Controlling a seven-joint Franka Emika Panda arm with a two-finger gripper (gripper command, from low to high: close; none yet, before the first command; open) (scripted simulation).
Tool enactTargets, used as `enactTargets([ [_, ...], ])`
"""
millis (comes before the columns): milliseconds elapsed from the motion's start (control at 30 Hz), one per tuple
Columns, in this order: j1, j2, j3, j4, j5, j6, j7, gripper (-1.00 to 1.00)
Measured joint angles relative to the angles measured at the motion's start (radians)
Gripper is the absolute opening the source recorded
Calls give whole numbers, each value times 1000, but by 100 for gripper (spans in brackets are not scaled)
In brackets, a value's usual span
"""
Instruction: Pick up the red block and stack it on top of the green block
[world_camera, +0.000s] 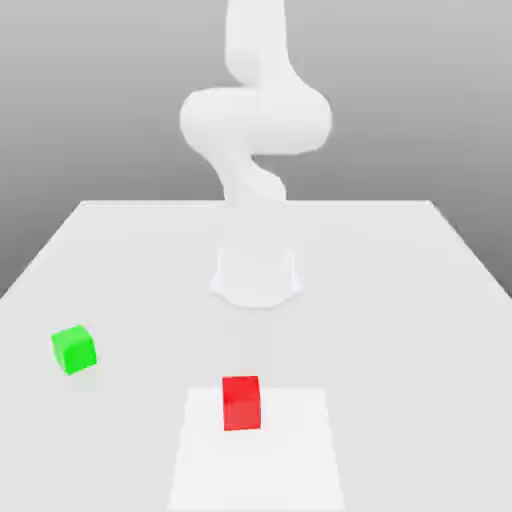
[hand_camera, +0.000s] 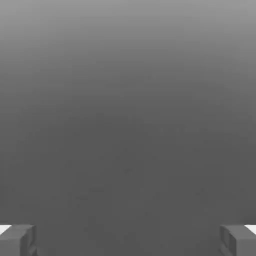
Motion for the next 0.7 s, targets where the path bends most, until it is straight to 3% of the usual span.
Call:
enactTargets([
  [567,11,630,-59,-470,-8,427,-122,0],
  [700,11,786,-55,-484,12,552,-145,0],
])
